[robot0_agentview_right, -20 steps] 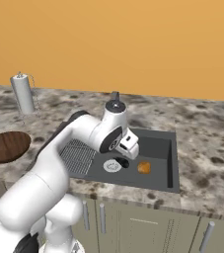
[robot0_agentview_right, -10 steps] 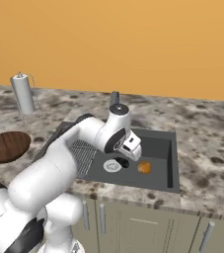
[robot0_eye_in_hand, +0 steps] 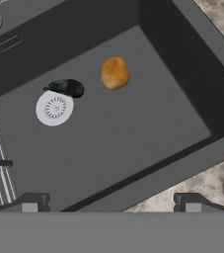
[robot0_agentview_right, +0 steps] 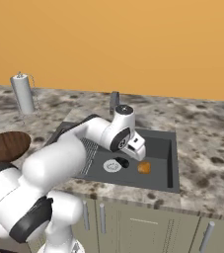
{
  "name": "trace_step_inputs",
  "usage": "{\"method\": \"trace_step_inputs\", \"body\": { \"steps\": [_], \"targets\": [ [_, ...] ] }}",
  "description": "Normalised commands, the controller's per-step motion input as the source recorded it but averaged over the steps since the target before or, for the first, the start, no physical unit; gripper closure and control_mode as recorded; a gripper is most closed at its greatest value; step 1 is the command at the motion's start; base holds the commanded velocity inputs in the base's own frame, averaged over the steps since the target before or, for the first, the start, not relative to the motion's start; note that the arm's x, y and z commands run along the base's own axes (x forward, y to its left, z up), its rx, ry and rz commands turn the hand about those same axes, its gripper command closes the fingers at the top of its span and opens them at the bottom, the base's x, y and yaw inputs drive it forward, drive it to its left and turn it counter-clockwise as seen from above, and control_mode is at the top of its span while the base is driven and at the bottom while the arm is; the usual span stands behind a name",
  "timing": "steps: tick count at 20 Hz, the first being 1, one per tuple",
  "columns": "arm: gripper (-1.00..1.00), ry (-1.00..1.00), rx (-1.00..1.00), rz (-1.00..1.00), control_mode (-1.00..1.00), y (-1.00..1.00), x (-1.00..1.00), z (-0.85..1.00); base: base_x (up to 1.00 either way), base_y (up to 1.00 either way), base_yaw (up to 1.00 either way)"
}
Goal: Remove the eggplant and potato from the sink. Then move the bowl and cup from the counter to the sink for washing.
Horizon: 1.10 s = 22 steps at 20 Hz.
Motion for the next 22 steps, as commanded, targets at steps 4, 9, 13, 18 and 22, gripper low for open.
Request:
{"method": "trace_step_inputs", "body": {
  "steps": [4,9,13,18,22],
  "targets": [
    [-1.00,0.03,0.00,0.00,-1.00,-0.15,0.22,-0.24,0.00,0.00,0.00],
    [-1.00,0.05,0.00,0.00,-1.00,-0.14,0.28,-0.19,0.00,0.00,0.00],
    [-1.00,0.04,-0.04,0.04,-1.00,-0.07,0.30,-0.20,0.00,0.00,0.00],
    [-1.00,0.03,-0.03,0.05,-1.00,-0.09,0.29,-0.20,0.00,0.00,0.00],
    [-1.00,0.01,0.00,0.06,-1.00,-0.11,0.29,-0.18,0.00,0.00,0.00]
  ]
}}
